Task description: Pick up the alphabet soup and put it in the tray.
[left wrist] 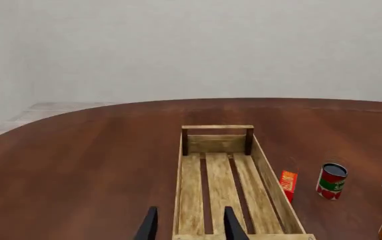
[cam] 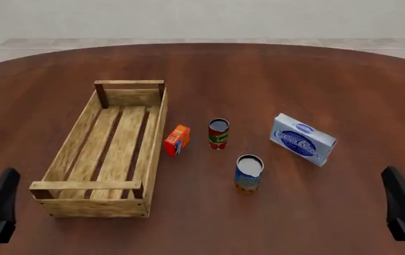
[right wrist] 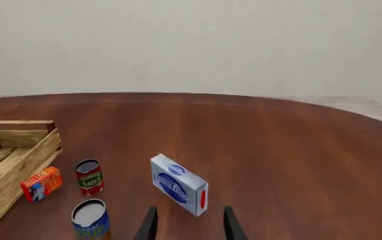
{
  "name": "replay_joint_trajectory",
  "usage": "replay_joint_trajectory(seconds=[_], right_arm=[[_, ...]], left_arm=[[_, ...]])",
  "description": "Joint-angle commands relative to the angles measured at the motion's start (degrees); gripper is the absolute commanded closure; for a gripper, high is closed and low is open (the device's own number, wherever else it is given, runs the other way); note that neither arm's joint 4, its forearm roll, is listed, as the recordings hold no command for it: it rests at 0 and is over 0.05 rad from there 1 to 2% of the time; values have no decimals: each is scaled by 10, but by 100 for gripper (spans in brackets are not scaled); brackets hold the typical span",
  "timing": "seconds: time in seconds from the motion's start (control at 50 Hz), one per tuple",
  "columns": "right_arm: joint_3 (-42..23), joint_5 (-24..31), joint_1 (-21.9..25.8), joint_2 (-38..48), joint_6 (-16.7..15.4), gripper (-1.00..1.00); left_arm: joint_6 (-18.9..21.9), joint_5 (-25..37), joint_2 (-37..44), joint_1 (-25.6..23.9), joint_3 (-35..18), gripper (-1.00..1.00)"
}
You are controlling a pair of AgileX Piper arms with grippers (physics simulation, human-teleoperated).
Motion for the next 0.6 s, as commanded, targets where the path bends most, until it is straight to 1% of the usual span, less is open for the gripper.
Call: replay_joint_trajectory(seconds=[0.02,0.06,0.08,0.12,0.14,0.16,0.18,0.2,0.22,0.26,0.28,0.3,0.32,0.34,0.38,0.4,0.42,0.44,0.46,0.48,0.5,0.52,0.58,0.6], right_arm=[[5,-3,3,-15,12,-100],[1,-14,4,5,7,-100],[-2,-15,11,8,3,-100],[-12,-15,40,22,2,-100],[-12,-16,40,23,2,-100],[-13,-23,39,37,-3,-100],[-16,-39,33,62,0,-100],[-19,-46,47,76,1,-100],[-24,-45,60,81,-10,-100],[-35,-42,60,87,-9,-100],[-44,-39,70,95,-10,-100],[-49,-44,93,115,6,-100],[-56,-41,100,118,1,-100],[-65,-36,104,120,-12,-100],[-69,-37,110,128,-13,-100],[-83,-32,126,138,-21,-100],[-83,-32,126,138,-21,-100],[-89,-29,139,142,-5,-100],[-95,-25,140,143,-7,-100],[-96,-11,132,101,-1,-100],[-103,-9,126,111,-28,-100],[-111,-13,147,146,-19,-100],[-121,-12,152,169,-23,-100],[-128,-9,161,182,-26,-100]], left_arm=[[0,0,0,0,0,-100],[0,0,0,0,0,-100],[0,0,0,0,0,-100],[0,0,0,0,0,-100],[0,0,0,0,0,-100],[0,0,0,0,0,-100],[0,0,0,0,0,-100],[0,0,0,0,0,-100],[0,0,0,0,0,-100],[0,0,0,0,0,-100],[0,0,0,0,0,-100],[0,0,0,0,0,-100],[0,0,0,0,0,-100],[0,0,0,0,0,-100],[0,0,0,0,0,-100],[0,0,0,0,0,-100],[0,0,0,0,0,-100],[0,0,0,0,0,-100],[0,0,0,0,0,-100],[0,0,0,0,0,-100],[0,0,0,0,0,-100],[0,0,0,0,0,-100],[0,0,0,0,0,-100],[0,0,0,0,0,-100]])
